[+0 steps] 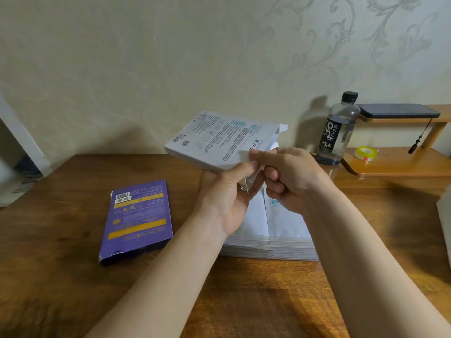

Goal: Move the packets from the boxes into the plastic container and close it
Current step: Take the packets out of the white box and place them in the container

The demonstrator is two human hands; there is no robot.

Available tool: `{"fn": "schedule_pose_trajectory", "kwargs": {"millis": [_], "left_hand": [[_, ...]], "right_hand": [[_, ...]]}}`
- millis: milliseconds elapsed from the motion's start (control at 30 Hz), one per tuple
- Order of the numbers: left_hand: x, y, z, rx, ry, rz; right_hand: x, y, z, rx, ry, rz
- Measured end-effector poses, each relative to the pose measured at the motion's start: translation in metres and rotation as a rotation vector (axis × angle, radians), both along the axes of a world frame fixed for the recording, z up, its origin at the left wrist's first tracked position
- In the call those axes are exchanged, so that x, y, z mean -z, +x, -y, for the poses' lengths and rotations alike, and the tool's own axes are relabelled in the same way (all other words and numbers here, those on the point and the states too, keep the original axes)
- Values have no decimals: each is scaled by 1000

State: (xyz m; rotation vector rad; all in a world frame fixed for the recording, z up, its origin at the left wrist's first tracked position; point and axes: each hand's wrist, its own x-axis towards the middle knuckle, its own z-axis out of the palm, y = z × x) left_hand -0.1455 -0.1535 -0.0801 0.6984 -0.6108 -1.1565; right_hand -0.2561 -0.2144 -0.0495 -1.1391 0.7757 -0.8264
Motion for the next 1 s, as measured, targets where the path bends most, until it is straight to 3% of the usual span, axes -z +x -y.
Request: {"fn": "schedule_pose_trajectory", "kwargs": {"millis": [367, 900, 1000], "left_hand": [[-7, -1, 0, -166, 56, -34], [-7, 19, 5, -306, 160, -107], [-6, 26, 5, -316, 164, -123]], "right_hand": [[3, 2, -1, -43, 9, 22], [-2, -8, 8, 28, 46, -106], [-3, -12, 11, 102, -32, -145]]}}
